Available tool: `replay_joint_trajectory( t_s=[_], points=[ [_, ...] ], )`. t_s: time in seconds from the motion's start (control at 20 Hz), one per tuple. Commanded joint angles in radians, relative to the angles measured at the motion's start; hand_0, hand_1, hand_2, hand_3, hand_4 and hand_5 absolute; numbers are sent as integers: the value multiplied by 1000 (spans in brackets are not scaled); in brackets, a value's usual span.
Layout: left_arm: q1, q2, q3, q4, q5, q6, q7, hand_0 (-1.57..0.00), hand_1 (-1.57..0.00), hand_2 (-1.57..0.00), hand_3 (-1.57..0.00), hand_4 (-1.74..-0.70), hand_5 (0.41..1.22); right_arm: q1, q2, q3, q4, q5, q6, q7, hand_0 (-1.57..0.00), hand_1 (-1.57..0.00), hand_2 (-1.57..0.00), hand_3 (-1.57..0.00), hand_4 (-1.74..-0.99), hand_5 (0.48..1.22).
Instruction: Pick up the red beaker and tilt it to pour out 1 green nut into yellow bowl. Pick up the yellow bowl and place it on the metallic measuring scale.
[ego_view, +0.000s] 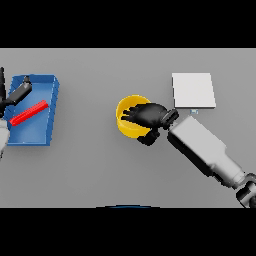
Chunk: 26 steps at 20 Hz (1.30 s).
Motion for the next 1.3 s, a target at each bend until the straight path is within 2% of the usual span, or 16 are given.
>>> replay_joint_trajectory(
  t_s=[0.0,0.15,0.2,0.3,0.4,0.45,0.55,0.65,0.7,0.85,1.0,1.25],
  points=[
    [6,2,-2,-5,-2,0,-7,1,1,1,1,-744,697,-2,0,-1,12,-3,3,-7,1,1,-9,-47,-1285,753],
    [5,4,5,11,1,4,-28,1,1,1,1,-750,701,13,9,-15,6,-24,48,36,-26,-36,-71,-141,-1302,805],
    [1,7,9,17,-2,9,-19,1,1,1,1,-752,701,8,11,-13,19,-18,40,35,-161,-135,-147,-182,-1321,839],
    [0,7,5,11,-5,8,-18,1,1,1,1,-755,703,0,4,-8,20,-19,41,-1,-669,-652,-614,-309,-1394,976],
    [7,14,6,4,-3,3,-23,1,1,1,1,-756,703,4,-1,-9,15,-28,58,-7,-993,-983,-959,-552,-1514,1064],
    [12,14,7,-3,0,4,-24,1,1,1,1,-756,701,8,-1,-7,3,-33,73,9,-1109,-1100,-1081,-706,-1557,1096],
    [5,13,5,-5,-4,5,-15,1,1,1,1,-751,698,4,-2,-6,5,-42,81,13,-1275,-1270,-1176,-1007,-1623,1141],
    [-1,10,1,3,-7,1,-10,1,1,1,1,-747,692,9,-9,-2,0,-50,67,7,-1382,-1378,-1234,-1210,-1666,1170],
    [2,18,2,-9,-7,-2,-10,1,1,1,1,-742,690,4,-15,0,-1,-53,68,0,-1420,-1417,-1253,-1269,-1681,1180],
    [12,19,3,-8,-4,-4,-20,1,1,1,1,-736,688,15,-14,-6,-20,-67,60,25,-1493,-1492,-1286,-1386,-1710,1200],
    [11,13,-2,2,-12,4,-23,1,1,1,1,-731,685,15,-34,-2,-46,-70,66,4,-1531,-1531,-1306,-1405,-1725,1210],
    [-5,24,1,-9,-8,-9,-16,1,1,1,1,-735,690,-17,-70,-51,-119,-100,120,51,-1558,-1558,-1404,-1266,-1736,1217]
  ],
)
